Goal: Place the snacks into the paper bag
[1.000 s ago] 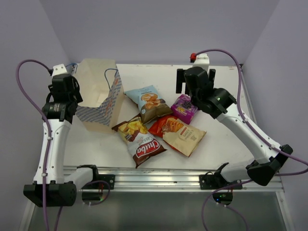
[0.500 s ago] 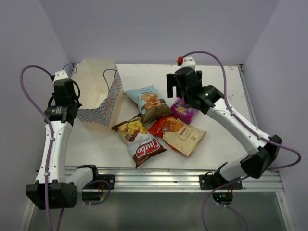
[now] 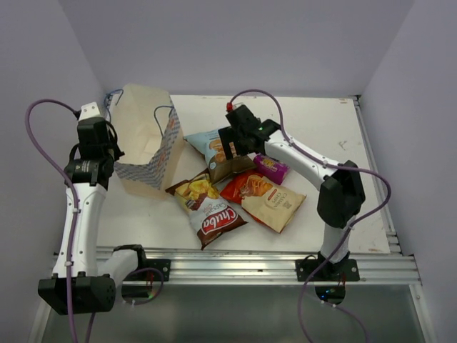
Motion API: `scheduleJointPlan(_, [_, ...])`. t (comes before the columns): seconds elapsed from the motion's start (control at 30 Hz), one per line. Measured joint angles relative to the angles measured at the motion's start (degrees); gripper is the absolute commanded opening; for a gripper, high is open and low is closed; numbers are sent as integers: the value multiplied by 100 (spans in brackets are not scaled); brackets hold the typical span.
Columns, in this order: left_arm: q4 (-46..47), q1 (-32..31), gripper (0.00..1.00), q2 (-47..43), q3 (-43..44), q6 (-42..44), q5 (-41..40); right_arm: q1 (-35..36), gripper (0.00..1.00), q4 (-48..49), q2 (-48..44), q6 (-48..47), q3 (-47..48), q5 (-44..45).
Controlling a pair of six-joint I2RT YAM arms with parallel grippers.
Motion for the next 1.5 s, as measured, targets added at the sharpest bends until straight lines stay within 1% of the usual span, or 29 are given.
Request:
scheduleJointPlan(0.17, [-9, 0, 0, -101, -44, -219, 264, 0, 99, 151, 592, -87, 623, 13])
scheduleJointPlan(0.43, [-24, -2, 0, -131, -66, -337, 345, 0, 99, 210, 1351, -188, 835, -68])
scheduleJointPlan(0.47, [-26, -4, 0, -136, -76, -337, 343, 0, 97, 225, 1386, -188, 833, -109])
scheduleJointPlan(0.5, [-26, -4, 0, -136, -83, -337, 341, 0, 87, 240, 1388, -188, 824, -129])
scheduleJointPlan(0.6, [-24, -7, 0, -138, -85, -337, 330, 0, 67, 323, 1388, -203, 763, -173])
scheduleJointPlan(0.67, [-24, -7, 0, -138, -85, -337, 323, 7, 64, 385, 1388, -192, 697, -249])
scheduleJointPlan(0.77, [-24, -13, 0, -138, -85, -337, 323, -11, 48, 479, 1386, -184, 634, -411])
scheduleJointPlan(0.8, [-22, -13, 0, -138, -85, -337, 323, -24, 38, 505, 1386, -181, 605, -461])
scheduleJointPlan(0.83, [-24, -13, 0, -138, -85, -337, 323, -35, 31, 525, 1384, -190, 575, -514])
scheduleJointPlan(0.87, [-24, -13, 0, -138, -85, -337, 321, -44, 22, 546, 1384, -190, 546, -584])
scheduleJointPlan(0.9, [-24, -15, 0, -138, -85, -337, 321, -50, 5, 566, 1381, -197, 518, -608])
scheduleJointPlan(0.93, [-24, -15, 0, -138, -85, -337, 321, -59, 0, 584, 1377, -225, 492, -623])
scheduleJointPlan(1.13, [-20, -17, 0, -138, -85, -337, 319, -70, 0, 494, 1333, -251, 549, -564])
scheduleJointPlan(1.23, [-15, -17, 0, -138, -96, -337, 321, -70, 0, -83, 1351, -369, 1040, -376])
scheduleJointPlan(1.33, [0, -17, 0, -138, -111, -341, 323, -85, 0, -892, 1508, -511, 2144, -96])
scheduleJointPlan(1.43, [0, -17, 0, -138, -111, -376, 321, -114, 0, -1620, 1869, -662, 4063, 151])
scheduleJointPlan(1.47, [0, -17, 0, -138, -111, -385, 321, -122, 0, -1718, 1945, -688, 4645, 188])
scheduleJointPlan(1.5, [0, -17, 0, -138, -111, -389, 319, -127, 0, -1716, 1958, -699, 4994, 190])
